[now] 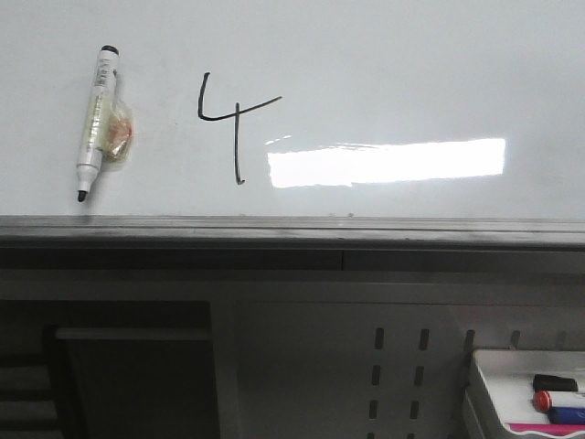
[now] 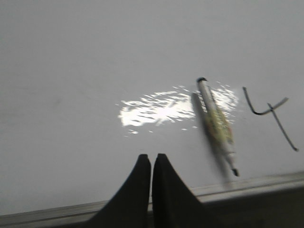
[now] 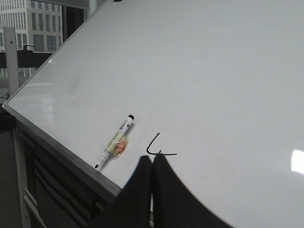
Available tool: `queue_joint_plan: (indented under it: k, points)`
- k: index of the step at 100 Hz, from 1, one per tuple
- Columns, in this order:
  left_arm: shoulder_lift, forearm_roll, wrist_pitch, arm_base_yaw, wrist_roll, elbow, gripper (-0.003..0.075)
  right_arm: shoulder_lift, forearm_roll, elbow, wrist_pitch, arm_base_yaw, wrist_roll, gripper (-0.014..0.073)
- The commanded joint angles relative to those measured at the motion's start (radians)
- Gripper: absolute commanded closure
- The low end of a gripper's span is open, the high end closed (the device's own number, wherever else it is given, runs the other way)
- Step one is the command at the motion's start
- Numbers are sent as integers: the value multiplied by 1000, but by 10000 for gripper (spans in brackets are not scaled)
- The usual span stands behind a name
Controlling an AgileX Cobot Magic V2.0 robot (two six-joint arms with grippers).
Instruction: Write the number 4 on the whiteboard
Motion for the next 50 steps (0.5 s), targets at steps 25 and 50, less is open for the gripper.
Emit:
queue_joint_plan:
  k: [25, 50]
  points:
    - [-53, 0, 286, 220, 0, 35, 741, 9, 8, -26, -60, -5, -2, 646]
    - [-53, 0, 286, 218, 0, 33, 741, 9, 8, -26, -60, -5, -2, 646]
